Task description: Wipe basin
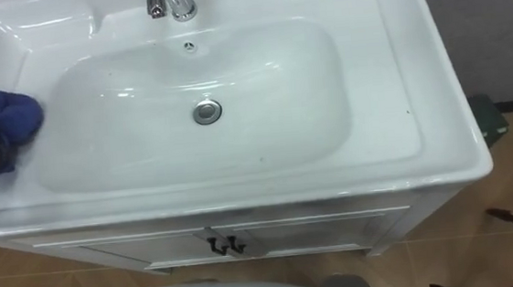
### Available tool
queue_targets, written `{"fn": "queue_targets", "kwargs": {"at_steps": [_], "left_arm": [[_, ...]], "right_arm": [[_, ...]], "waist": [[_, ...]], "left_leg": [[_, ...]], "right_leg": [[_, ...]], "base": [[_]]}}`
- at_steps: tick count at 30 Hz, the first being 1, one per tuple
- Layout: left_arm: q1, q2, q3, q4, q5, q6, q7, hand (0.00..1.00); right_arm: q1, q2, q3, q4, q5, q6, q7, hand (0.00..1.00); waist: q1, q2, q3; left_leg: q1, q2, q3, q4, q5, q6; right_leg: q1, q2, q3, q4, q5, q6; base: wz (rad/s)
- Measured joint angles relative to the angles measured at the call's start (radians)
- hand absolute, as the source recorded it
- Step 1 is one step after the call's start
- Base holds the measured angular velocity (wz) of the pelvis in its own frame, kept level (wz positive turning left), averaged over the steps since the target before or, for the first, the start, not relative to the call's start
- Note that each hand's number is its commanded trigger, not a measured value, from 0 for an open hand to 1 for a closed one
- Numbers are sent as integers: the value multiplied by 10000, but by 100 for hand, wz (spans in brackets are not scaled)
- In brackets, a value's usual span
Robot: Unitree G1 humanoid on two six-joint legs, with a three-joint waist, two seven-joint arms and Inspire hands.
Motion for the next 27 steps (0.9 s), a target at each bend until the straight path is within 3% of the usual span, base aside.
{"fn": "queue_targets", "kwargs": {"at_steps": [6,8,9,12,18,27], "left_arm": [[152,-1,145,6,-7,160,-6,100],[154,-3,145,47,-7,171,-29,50],[156,-40,145,62,-13,194,-33,0],[160,-177,143,235,-28,230,-54,0],[156,-182,142,616,-455,310,-98,0],[157,-321,143,612,-886,302,-104,0]], "right_arm": [[44,-2,5,-3,8,39,21,0],[34,-2,7,3,8,104,30,0],[25,-2,10,17,19,124,28,0],[-28,-3,15,16,129,218,2,0],[-255,-8,27,17,410,412,0,0],[-361,-18,18,55,419,402,36,0]], "waist": [[2,7,2],[-3,1,5],[-9,-38,23],[-21,-107,59],[-41,-135,15],[-97,-152,-16]], "left_leg": [[-6,-7,-5,-13,1,1],[-6,-18,-19,-24,4,7],[-5,-37,-26,-48,17,26],[-5,-91,-29,-77,39,57],[-11,-102,-91,-76,39,58],[-14,-115,-121,-95,58,77]], "right_leg": [[2,-8,-20,-6,-3,5],[3,-15,-25,-1,-4,7],[3,-30,-40,0,-8,13],[14,-101,-105,5,-21,39],[80,-125,-232,-28,-18,48],[100,-137,-273,-29,-18,48]], "base": [[0],[0],[4],[4],[4],[0]]}}
